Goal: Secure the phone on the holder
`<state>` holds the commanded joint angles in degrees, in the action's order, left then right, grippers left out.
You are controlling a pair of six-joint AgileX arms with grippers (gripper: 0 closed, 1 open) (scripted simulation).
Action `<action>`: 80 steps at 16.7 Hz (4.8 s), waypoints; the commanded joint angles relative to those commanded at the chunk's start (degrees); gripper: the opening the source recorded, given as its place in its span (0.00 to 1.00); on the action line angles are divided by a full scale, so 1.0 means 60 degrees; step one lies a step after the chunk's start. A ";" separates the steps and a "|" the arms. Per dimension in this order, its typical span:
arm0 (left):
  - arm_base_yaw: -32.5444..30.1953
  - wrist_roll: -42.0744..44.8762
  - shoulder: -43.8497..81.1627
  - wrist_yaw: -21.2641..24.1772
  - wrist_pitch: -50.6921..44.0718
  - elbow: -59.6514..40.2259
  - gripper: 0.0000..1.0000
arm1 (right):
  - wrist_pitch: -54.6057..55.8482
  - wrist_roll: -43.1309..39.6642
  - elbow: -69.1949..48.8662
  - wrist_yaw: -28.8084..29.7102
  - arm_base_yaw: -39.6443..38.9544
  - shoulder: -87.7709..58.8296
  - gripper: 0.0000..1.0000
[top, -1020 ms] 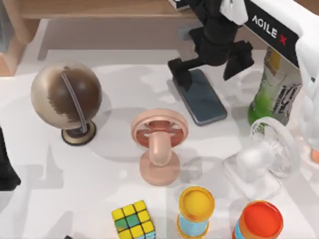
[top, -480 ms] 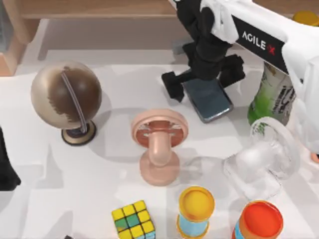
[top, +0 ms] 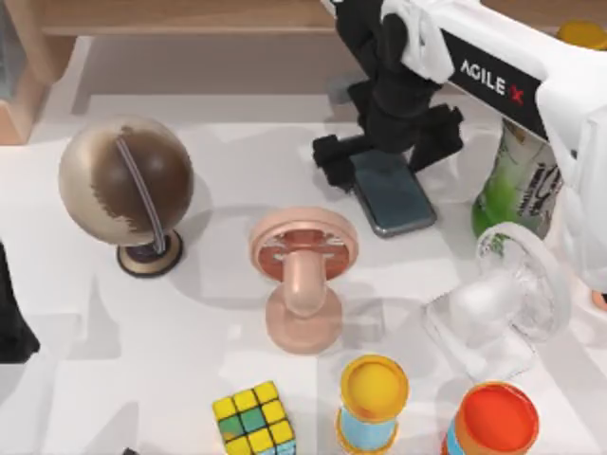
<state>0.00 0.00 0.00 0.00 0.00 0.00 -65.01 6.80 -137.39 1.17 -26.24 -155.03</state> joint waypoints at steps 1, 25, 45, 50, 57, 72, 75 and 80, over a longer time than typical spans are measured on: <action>0.0000 0.0000 0.0000 0.0000 0.0000 0.0000 1.00 | 0.0000 0.0000 0.0000 0.0000 0.0000 0.0000 0.55; 0.0000 0.0000 0.0000 0.0000 0.0000 0.0000 1.00 | -0.0287 0.0654 -0.0336 -0.0155 -0.0678 0.0546 0.00; 0.0000 0.0000 0.0000 0.0000 0.0000 0.0000 1.00 | 0.2368 0.0124 0.1373 0.1642 -0.2186 0.3321 0.00; 0.0000 0.0000 0.0000 0.0000 0.0000 0.0000 1.00 | 0.6116 0.0456 0.4766 0.3539 -0.2764 0.6726 0.00; 0.0000 0.0000 0.0000 0.0000 0.0000 0.0000 1.00 | 0.9657 0.0959 1.0619 0.6135 -0.2437 1.1131 0.00; 0.0000 0.0000 0.0000 0.0000 0.0000 0.0000 1.00 | 1.0236 0.2923 1.8426 0.7883 -0.0108 1.6799 0.00; 0.0000 0.0000 0.0000 0.0000 0.0000 0.0000 1.00 | 1.0216 0.2968 1.8481 0.7877 -0.0048 1.6850 0.00; 0.0000 0.0000 0.0000 0.0000 0.0000 0.0000 1.00 | 1.0259 0.3060 1.8468 0.7908 0.0007 1.6832 0.00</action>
<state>0.00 0.00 0.00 0.00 0.00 0.00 -3.46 25.16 -26.58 48.62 -26.20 -54.04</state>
